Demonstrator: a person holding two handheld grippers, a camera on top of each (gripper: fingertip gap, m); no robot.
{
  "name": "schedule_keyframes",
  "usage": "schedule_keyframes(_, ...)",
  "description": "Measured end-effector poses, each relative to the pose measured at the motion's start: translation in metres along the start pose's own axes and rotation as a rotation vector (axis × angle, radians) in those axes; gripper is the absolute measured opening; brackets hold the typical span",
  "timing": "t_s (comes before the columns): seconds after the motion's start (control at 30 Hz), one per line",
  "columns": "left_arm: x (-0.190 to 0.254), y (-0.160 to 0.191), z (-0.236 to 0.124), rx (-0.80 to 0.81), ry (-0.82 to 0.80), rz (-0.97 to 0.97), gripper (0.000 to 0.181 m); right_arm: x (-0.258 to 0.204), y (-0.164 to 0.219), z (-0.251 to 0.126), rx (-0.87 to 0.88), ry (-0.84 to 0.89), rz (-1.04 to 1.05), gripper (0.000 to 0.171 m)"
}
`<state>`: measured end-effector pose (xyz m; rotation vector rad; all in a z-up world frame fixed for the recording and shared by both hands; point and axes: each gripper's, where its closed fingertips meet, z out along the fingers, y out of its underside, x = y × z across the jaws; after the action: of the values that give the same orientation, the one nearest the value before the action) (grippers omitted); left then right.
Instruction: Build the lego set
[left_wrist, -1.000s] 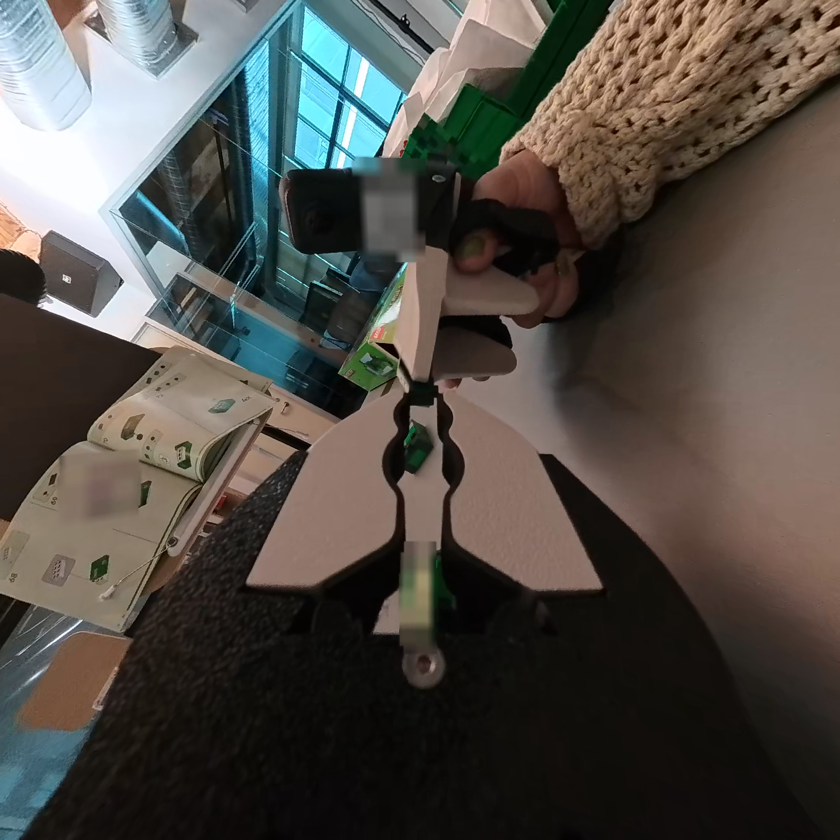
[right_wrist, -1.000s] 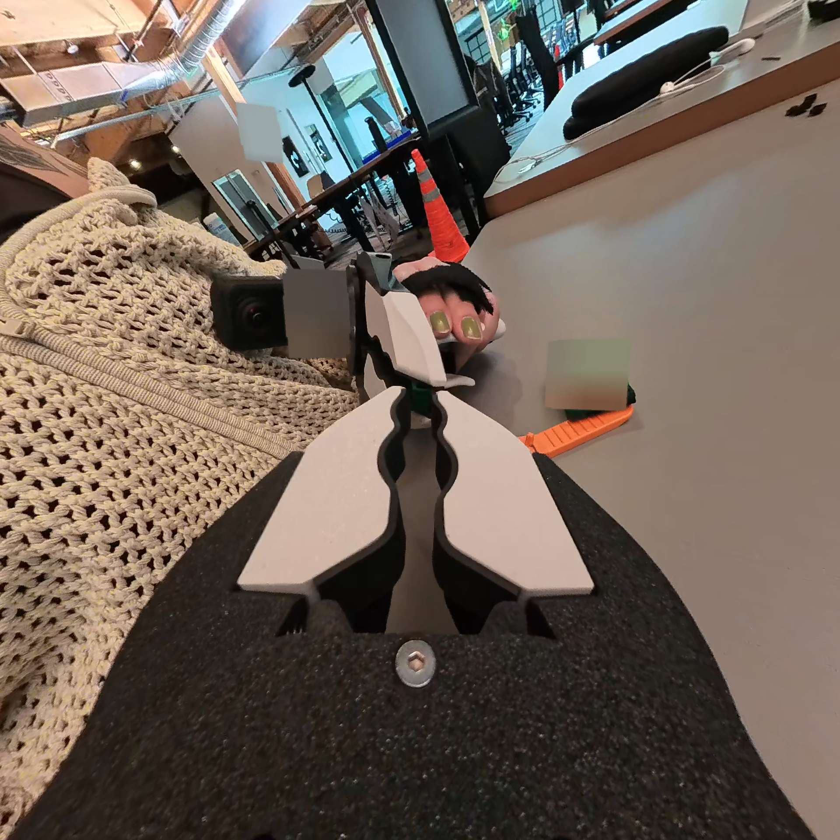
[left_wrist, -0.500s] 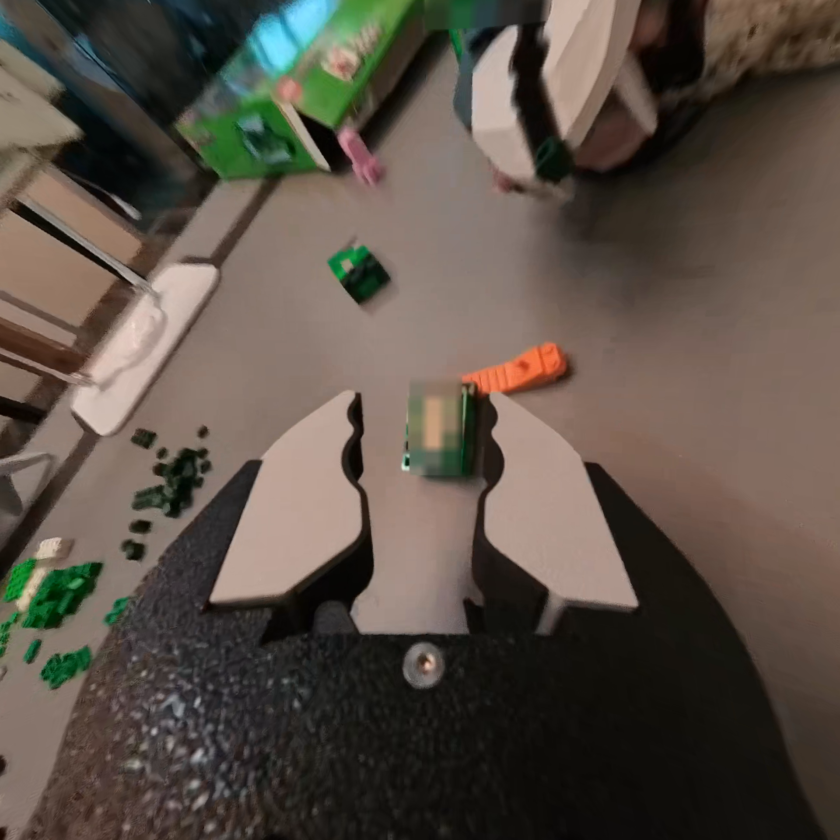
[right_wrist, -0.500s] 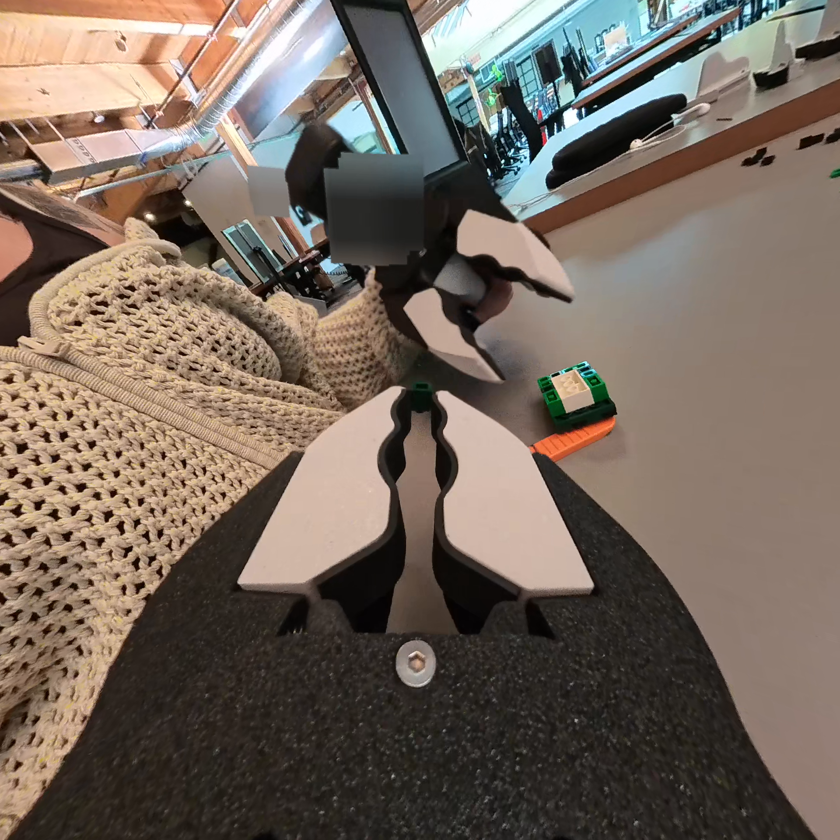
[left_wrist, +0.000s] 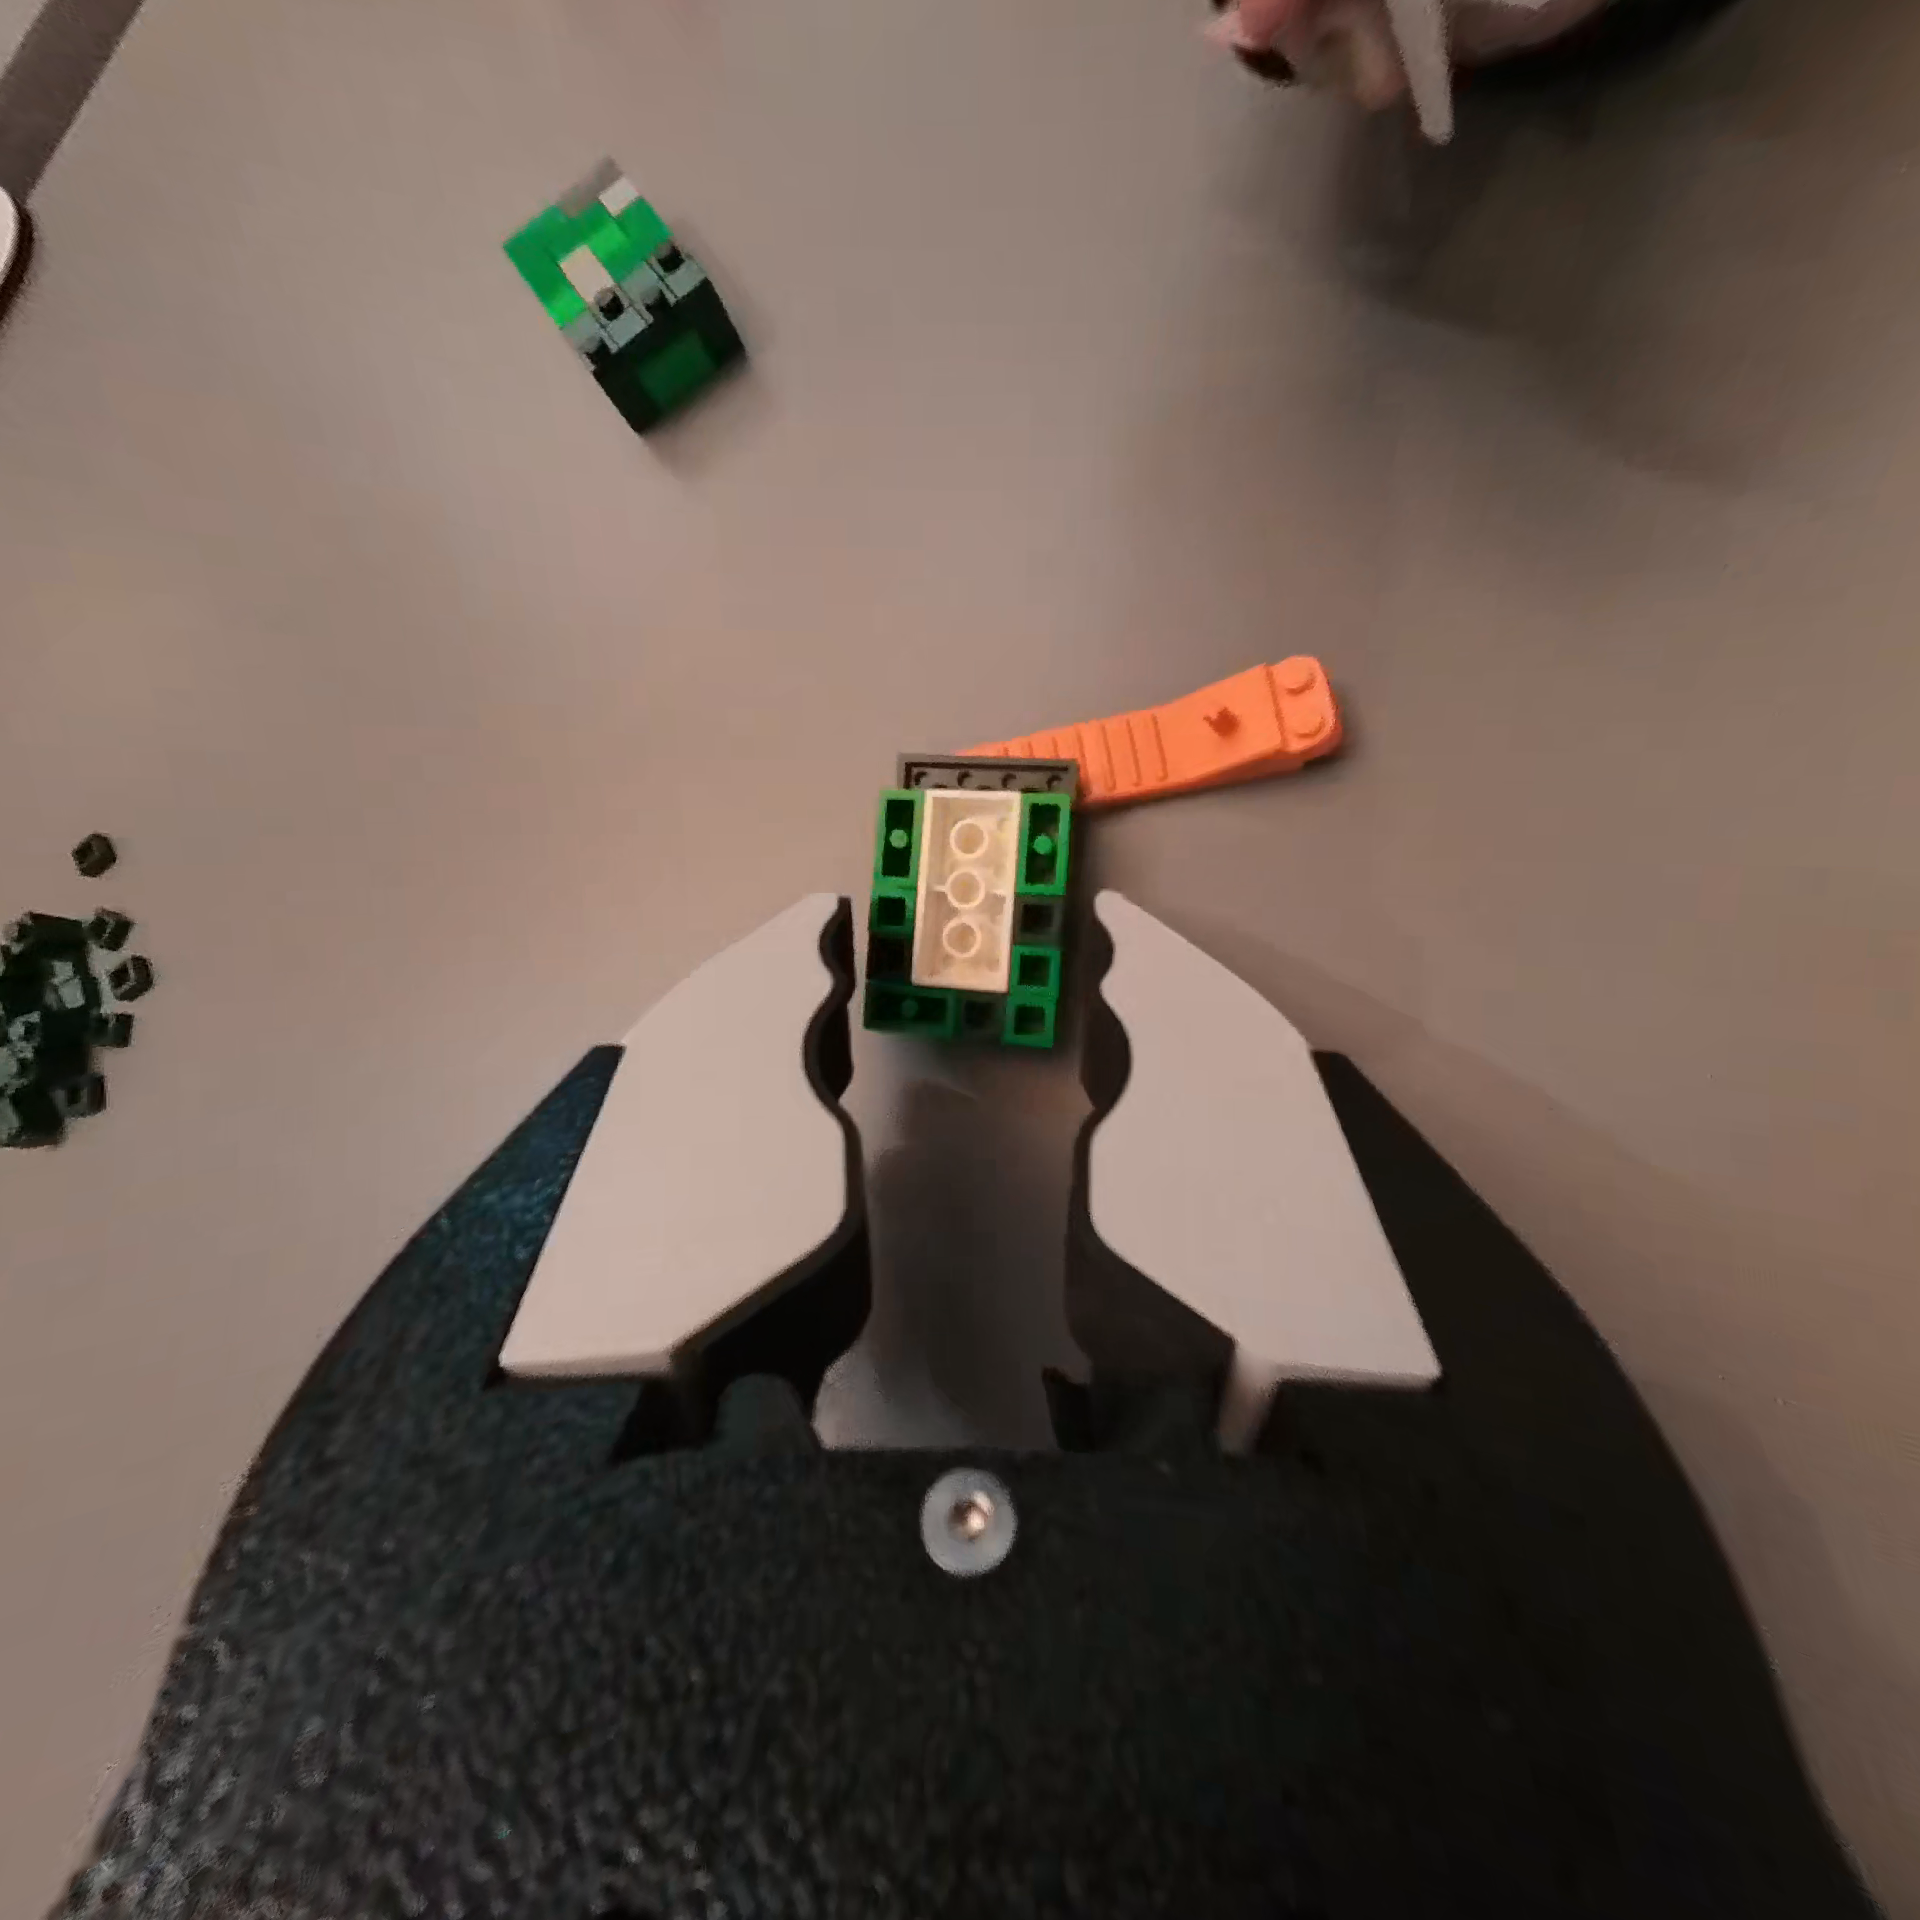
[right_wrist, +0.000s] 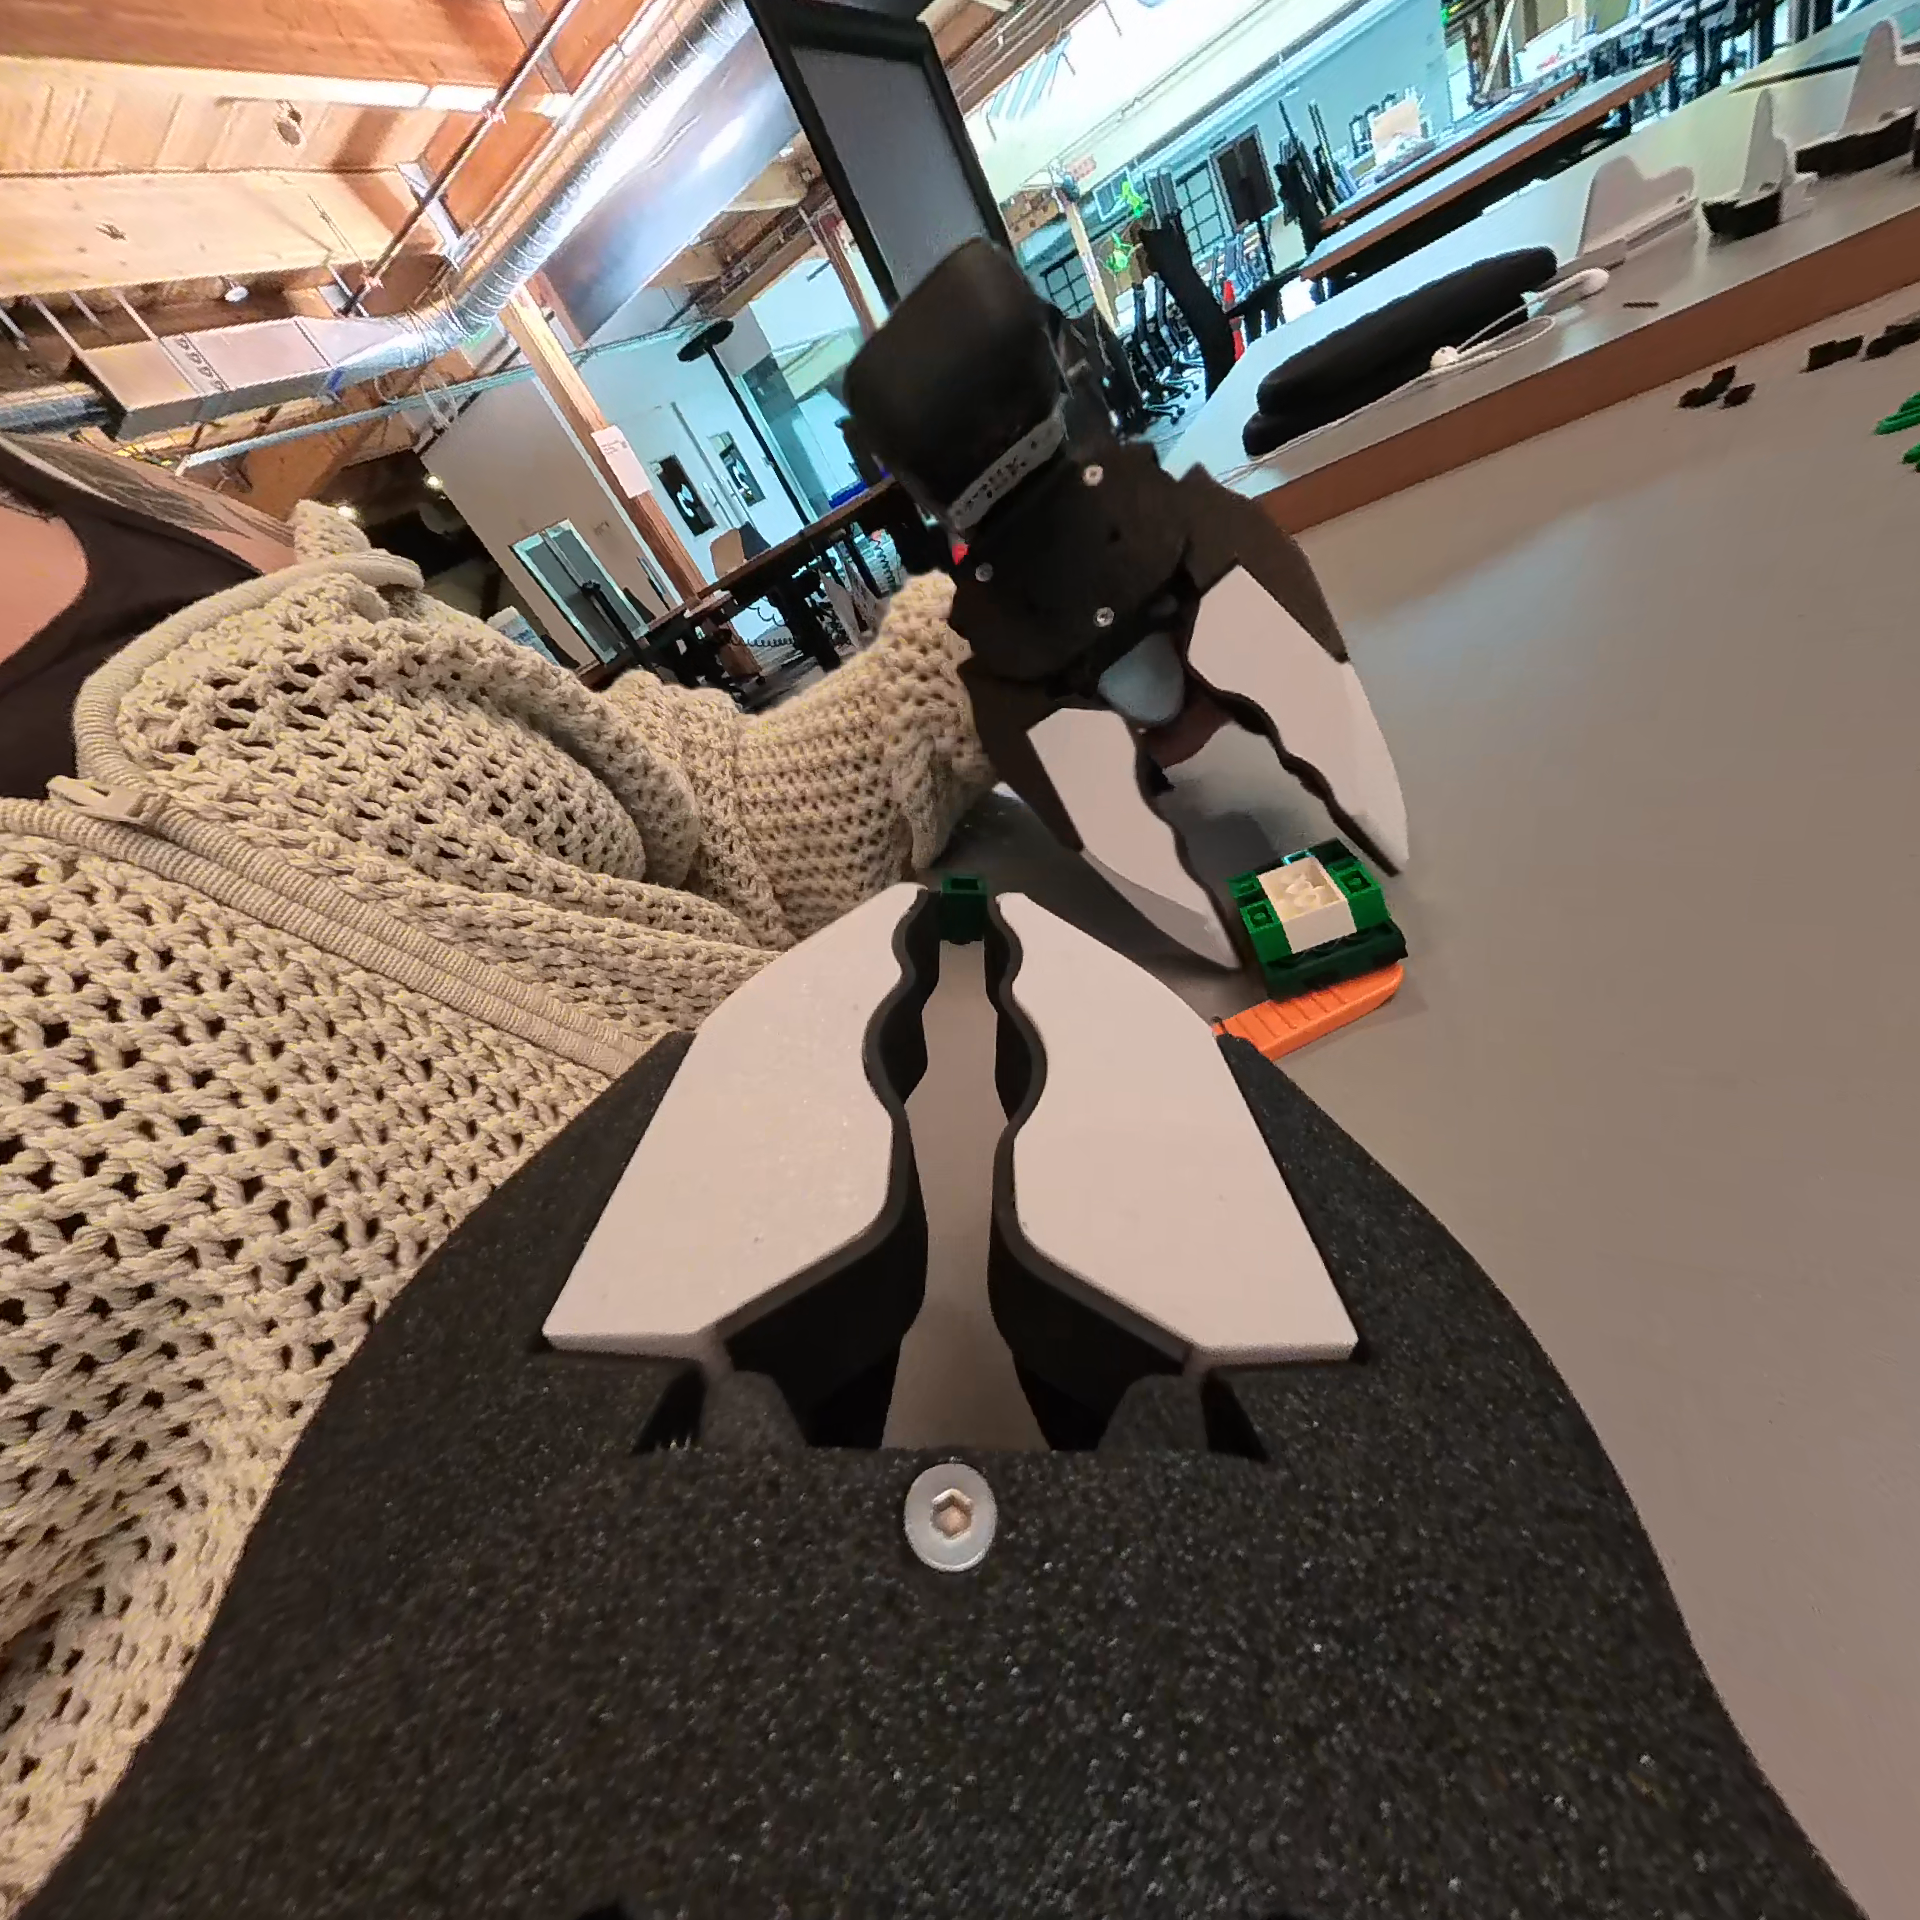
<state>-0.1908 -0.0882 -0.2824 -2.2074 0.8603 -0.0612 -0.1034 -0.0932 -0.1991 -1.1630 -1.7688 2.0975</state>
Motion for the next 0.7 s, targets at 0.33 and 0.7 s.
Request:
schedule_keyframes(0.33,-0.009,-0.051,-0.028,0.364,-0.26,-0.114,0.036,-0.011,-0.018,-0.001,-0.088,0.128,-0.315,0.007)
schedule_keyframes(0.7,0.027,-0.09,-0.027,0.631,-0.084,-0.189,0.036,-0.005,-0.035,-0.002,-0.515,0.198,-0.504,0.007)
